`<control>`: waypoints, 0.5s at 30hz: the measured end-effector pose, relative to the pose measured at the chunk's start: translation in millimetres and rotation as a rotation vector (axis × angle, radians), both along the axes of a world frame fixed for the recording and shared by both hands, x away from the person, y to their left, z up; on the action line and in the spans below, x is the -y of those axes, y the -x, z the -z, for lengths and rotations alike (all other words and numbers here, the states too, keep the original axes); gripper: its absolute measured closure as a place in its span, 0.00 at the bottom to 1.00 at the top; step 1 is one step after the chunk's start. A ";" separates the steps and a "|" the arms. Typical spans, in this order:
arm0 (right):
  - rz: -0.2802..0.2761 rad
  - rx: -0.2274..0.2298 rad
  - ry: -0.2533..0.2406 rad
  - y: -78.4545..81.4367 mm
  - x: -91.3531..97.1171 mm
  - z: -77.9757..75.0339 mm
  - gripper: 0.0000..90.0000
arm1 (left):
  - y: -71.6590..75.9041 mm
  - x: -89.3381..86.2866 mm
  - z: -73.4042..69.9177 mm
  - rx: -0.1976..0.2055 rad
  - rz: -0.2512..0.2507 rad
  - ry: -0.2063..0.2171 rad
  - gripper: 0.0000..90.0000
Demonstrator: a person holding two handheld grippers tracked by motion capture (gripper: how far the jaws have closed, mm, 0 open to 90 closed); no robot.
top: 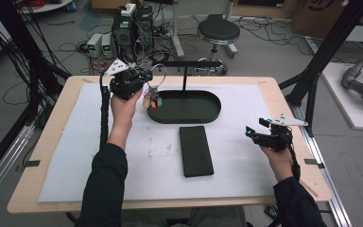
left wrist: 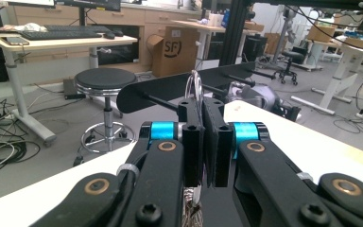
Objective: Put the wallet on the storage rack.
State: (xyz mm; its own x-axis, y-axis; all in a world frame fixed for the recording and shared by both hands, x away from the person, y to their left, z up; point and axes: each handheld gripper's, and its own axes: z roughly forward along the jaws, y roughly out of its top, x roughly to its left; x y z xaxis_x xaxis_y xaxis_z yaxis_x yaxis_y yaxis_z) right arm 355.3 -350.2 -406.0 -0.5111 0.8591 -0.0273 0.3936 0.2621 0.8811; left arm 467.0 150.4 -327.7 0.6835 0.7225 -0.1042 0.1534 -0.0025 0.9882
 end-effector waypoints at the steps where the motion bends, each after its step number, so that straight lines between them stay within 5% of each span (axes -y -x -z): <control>1: -0.001 0.001 0.000 0.0 0.1 -0.1 0.34 | -0.8 0.1 0.5 -0.004 -0.005 -0.005 0.96; 15: -0.004 0.008 0.001 -0.2 0.1 0.1 0.34 | -10.0 0.1 11.3 -0.044 -0.033 -0.005 0.96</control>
State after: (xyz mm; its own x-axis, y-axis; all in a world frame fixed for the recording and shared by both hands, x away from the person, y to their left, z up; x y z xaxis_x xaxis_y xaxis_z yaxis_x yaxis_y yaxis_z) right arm 355.5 -350.2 -406.1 -0.5143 0.8570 -0.0323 0.3859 0.2649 0.8837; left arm 477.0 150.3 -339.0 0.6544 0.7450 -0.1298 0.1969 -0.0022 0.9804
